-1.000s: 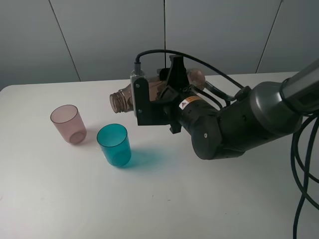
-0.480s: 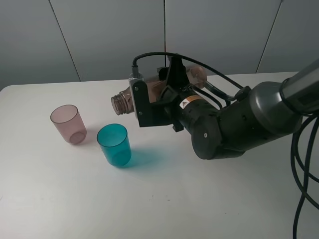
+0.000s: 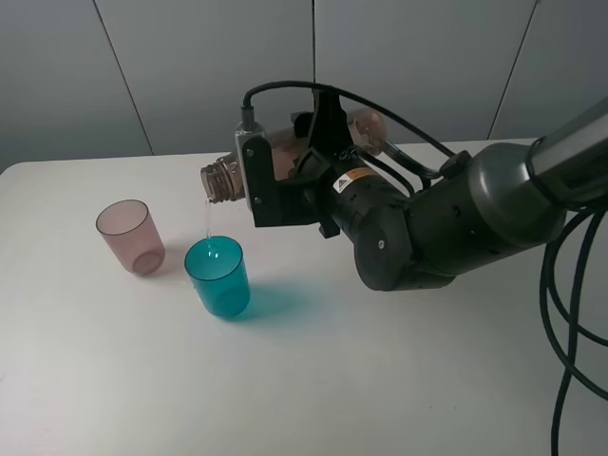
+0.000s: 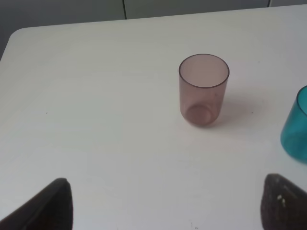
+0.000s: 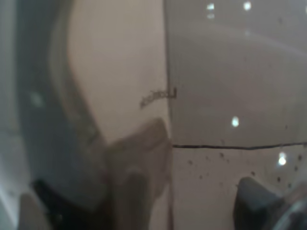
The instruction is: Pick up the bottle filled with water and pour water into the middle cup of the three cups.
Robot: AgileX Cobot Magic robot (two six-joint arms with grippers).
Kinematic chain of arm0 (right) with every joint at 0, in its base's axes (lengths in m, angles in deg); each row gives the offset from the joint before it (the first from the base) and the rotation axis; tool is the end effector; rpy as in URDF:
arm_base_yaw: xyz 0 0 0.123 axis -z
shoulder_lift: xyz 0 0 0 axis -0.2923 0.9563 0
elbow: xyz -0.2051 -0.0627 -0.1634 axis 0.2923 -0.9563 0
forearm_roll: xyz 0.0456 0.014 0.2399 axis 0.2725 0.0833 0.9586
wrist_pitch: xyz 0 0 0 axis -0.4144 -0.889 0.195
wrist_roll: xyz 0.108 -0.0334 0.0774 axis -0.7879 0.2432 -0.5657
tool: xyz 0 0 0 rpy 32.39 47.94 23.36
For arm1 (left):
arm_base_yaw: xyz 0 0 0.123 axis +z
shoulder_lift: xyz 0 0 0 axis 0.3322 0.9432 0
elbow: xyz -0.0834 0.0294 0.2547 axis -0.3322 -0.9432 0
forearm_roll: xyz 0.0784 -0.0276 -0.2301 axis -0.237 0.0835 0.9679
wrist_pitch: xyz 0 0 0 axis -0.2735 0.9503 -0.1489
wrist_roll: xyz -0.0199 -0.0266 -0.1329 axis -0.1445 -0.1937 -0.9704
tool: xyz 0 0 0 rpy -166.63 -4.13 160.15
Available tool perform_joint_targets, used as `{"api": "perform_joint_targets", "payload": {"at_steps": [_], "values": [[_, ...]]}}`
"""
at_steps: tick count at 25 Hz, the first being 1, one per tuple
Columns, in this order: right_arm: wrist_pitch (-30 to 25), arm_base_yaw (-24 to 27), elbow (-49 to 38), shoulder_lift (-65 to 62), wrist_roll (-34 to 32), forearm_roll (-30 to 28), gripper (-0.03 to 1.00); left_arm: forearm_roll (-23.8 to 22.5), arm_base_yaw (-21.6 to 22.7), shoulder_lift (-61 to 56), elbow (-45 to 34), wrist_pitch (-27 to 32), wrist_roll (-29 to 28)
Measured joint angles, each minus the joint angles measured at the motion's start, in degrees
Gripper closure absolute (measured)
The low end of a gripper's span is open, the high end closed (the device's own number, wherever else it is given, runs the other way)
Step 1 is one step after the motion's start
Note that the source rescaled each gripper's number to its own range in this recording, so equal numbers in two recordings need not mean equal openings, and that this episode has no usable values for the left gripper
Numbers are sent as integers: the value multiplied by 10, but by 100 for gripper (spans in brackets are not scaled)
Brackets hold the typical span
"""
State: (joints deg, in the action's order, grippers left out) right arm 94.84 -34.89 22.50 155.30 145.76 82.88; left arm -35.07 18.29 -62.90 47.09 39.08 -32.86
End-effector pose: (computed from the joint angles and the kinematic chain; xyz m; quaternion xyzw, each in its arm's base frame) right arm 0.2918 0.2600 0.1334 -0.6290 0.4608 -0.3414 0.5248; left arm 0.0422 -0.0035 0.2539 0.0218 0.8543 -0.0083 0.5193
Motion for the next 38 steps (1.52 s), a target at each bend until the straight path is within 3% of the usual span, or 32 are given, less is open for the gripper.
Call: {"api": "perform_joint_targets", "payload": {"at_steps": [38], "values": [[17, 0, 0, 0, 105, 0, 92, -5, 0, 0, 0, 0, 0]]}}
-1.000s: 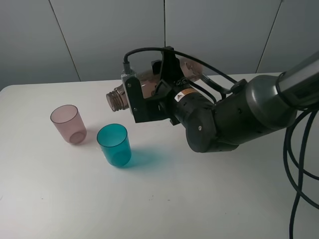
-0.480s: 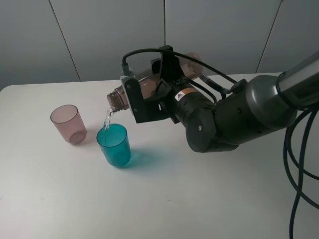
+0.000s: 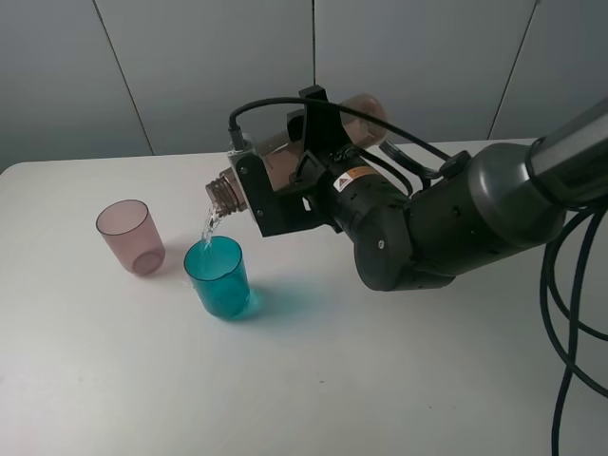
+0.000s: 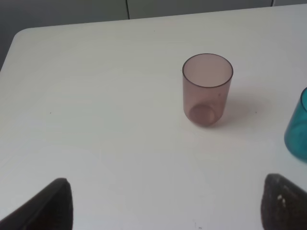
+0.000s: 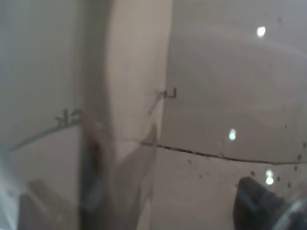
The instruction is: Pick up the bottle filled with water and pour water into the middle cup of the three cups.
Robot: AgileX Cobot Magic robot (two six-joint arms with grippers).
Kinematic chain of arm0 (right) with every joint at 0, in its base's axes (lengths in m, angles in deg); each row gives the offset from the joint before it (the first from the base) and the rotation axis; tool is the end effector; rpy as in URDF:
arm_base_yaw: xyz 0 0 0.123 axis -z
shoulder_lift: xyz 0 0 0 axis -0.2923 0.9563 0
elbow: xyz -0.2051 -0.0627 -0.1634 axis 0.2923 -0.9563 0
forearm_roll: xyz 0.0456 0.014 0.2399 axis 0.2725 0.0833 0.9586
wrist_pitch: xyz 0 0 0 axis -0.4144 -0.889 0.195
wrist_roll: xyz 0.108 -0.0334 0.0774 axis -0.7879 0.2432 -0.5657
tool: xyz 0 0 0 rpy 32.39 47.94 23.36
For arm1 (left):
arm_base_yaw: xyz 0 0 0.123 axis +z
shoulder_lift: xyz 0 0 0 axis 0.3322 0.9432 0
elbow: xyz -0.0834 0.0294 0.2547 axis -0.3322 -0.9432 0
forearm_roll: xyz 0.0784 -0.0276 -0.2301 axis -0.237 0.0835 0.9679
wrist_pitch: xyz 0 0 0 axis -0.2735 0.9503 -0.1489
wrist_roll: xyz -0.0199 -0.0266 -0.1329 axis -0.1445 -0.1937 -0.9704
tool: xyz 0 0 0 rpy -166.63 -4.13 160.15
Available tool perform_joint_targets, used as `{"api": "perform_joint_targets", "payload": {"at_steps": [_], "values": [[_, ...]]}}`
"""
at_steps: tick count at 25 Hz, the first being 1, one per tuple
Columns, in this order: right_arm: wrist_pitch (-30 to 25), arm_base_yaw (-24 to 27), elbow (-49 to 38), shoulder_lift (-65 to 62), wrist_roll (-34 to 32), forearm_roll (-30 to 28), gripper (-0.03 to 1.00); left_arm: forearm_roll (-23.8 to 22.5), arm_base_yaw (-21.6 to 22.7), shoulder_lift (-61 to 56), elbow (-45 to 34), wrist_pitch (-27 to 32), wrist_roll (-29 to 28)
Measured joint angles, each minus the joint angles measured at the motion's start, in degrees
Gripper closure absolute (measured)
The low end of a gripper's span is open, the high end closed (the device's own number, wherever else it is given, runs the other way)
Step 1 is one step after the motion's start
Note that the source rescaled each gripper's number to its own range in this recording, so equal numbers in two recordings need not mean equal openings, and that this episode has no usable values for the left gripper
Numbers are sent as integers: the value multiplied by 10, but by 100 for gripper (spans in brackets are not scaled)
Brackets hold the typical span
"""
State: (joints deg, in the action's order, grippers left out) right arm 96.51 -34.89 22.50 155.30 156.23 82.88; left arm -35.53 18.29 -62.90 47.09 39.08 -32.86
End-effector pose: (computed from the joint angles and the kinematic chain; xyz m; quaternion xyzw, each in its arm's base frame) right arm 0.2930 0.2590 0.1370 -0.6594 0.3997 -0.3975 0.4975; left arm 0.0423 -0.0026 0.2538 0.0216 0.8543 -0.0043 0.5193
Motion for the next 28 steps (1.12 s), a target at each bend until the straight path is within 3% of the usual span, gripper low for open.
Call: {"api": "perform_joint_targets", "payload": {"at_steps": [28], "values": [[57, 0, 0, 0, 30, -2, 92, 0, 0, 0, 0, 0, 0]]}}
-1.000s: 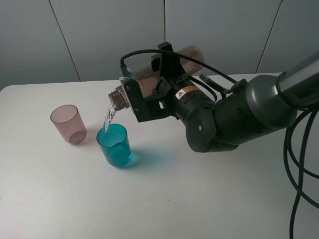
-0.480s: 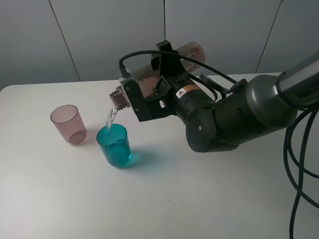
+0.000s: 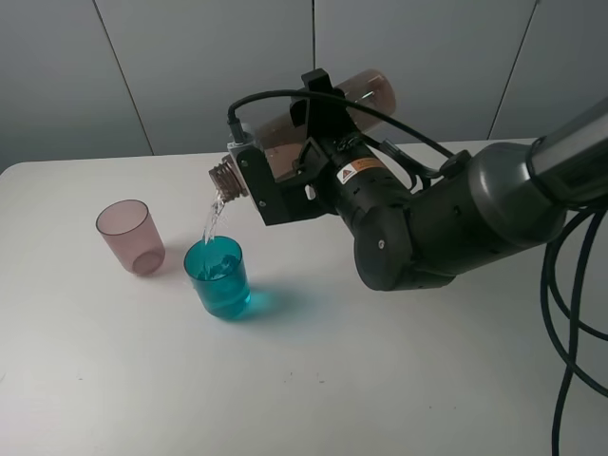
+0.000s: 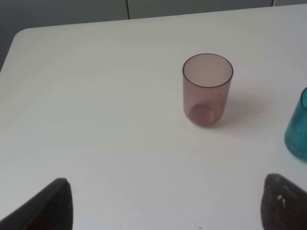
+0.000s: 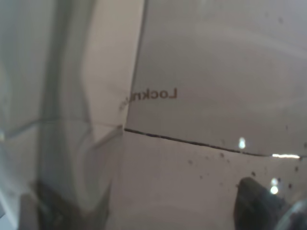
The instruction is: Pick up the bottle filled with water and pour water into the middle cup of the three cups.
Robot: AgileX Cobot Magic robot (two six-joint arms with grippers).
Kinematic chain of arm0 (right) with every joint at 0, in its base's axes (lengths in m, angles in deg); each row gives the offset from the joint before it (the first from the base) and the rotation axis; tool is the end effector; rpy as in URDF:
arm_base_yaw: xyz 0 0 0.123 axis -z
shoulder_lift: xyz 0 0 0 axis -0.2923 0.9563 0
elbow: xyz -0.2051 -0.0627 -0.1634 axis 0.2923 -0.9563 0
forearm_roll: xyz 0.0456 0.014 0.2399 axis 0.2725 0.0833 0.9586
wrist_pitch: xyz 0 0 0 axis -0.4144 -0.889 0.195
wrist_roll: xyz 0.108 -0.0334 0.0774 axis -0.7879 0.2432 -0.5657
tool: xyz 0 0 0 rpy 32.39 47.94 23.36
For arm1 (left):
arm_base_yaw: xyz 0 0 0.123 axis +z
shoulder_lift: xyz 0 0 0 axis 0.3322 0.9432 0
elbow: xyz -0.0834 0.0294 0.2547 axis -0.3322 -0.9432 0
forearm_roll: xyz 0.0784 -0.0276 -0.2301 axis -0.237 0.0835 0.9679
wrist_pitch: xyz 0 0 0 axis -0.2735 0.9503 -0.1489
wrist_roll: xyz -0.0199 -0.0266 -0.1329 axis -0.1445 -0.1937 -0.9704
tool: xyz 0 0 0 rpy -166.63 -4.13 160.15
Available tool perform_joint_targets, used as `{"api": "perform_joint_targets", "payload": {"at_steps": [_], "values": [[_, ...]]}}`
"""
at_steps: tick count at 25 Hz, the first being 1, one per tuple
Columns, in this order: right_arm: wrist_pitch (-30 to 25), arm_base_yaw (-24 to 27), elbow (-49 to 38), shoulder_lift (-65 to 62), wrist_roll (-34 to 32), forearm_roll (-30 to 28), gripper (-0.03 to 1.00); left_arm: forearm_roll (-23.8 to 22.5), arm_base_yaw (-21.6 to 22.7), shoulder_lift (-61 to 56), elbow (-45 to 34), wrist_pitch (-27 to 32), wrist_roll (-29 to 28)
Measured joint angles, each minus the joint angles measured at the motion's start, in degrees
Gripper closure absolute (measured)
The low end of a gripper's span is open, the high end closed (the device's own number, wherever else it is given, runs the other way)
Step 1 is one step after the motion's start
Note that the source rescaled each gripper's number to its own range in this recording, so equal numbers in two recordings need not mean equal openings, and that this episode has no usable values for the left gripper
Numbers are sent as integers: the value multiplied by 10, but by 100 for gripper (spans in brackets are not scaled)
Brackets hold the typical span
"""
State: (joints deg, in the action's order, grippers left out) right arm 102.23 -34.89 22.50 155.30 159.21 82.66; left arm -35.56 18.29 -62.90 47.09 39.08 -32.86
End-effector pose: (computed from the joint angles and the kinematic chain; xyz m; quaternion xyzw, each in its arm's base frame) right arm 0.2961 0.2558 0.1500 -0.6380 0.3745 -0.4428 0.5066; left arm 0.0423 -0.0025 0.2538 0.0216 0.8543 -0.0041 0.5193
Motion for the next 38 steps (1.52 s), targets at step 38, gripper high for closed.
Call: {"api": "perform_joint_targets", "payload": {"at_steps": [38], "values": [[-24, 0, 0, 0, 0, -73, 92, -1, 0, 0, 0, 0, 2]]}}
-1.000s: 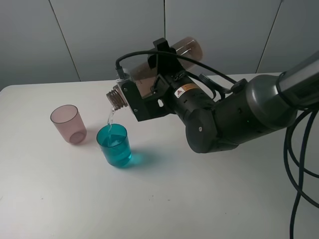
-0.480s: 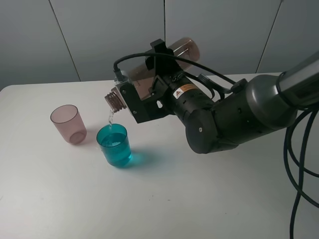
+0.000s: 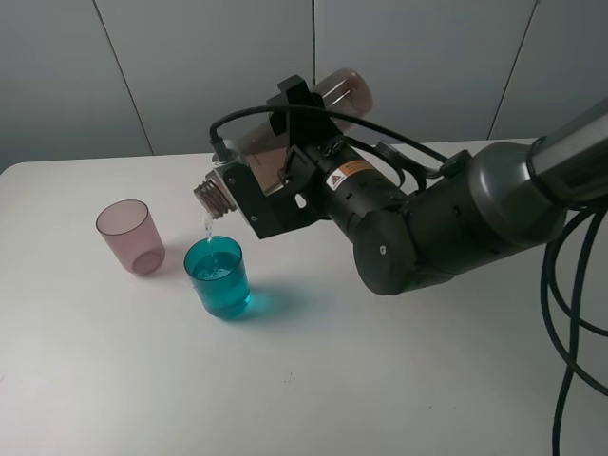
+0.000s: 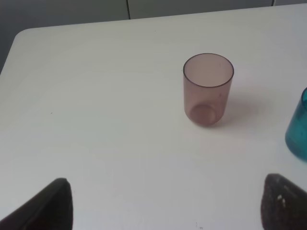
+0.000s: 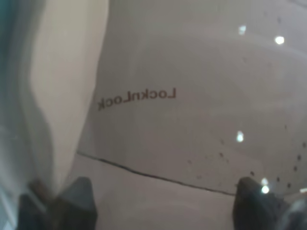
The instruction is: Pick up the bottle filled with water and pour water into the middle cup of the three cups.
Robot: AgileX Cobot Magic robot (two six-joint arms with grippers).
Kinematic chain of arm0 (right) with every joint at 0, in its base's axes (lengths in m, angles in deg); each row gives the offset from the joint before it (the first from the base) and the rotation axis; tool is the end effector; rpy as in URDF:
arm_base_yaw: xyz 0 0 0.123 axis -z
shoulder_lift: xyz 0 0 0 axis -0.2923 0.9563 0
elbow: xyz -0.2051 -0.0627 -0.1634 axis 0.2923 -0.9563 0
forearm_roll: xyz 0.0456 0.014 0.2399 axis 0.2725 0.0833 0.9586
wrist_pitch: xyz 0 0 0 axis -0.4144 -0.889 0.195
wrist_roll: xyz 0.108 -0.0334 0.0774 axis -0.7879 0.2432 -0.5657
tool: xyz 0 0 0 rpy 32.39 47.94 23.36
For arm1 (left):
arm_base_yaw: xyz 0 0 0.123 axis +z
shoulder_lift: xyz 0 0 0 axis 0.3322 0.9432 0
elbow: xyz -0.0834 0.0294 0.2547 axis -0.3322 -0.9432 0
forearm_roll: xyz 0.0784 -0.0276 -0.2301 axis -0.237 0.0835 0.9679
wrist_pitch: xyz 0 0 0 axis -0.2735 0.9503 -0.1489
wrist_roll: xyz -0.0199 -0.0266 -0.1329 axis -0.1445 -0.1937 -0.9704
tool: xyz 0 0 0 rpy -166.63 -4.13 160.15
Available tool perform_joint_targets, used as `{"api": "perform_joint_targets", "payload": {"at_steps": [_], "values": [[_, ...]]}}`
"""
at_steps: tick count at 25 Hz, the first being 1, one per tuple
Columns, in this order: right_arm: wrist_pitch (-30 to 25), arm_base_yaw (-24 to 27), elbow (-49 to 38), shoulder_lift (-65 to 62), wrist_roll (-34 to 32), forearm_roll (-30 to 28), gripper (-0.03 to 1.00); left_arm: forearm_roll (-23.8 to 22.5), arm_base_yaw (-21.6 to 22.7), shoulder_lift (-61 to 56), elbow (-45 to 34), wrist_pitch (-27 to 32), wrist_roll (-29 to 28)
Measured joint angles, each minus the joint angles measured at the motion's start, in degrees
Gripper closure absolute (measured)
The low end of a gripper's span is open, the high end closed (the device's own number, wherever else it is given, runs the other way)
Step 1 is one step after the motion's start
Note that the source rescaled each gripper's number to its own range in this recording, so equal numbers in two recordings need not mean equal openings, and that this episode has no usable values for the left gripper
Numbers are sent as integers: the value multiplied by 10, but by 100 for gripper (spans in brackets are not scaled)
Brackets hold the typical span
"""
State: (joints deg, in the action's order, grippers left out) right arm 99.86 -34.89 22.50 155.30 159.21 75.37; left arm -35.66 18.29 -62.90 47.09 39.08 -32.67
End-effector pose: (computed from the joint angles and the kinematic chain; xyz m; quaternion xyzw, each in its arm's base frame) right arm 0.2901 0.2704 0.1490 -0.6699 0.3194 -0.4254 0.5179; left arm 0.0423 -0.0023 0.2538 0.0230 0.8543 -0.0023 0.5193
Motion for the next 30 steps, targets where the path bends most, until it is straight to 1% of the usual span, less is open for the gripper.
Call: {"api": "perform_joint_targets", "payload": {"at_steps": [17, 24, 30], "values": [[0, 0, 0, 0, 0, -1, 92, 0, 0, 0, 0, 0, 0], [0, 0, 0, 0, 0, -32, 92, 0, 0, 0, 0, 0, 0], [-1, 0, 0, 0, 0, -40, 92, 0, 0, 0, 0, 0, 0]]}}
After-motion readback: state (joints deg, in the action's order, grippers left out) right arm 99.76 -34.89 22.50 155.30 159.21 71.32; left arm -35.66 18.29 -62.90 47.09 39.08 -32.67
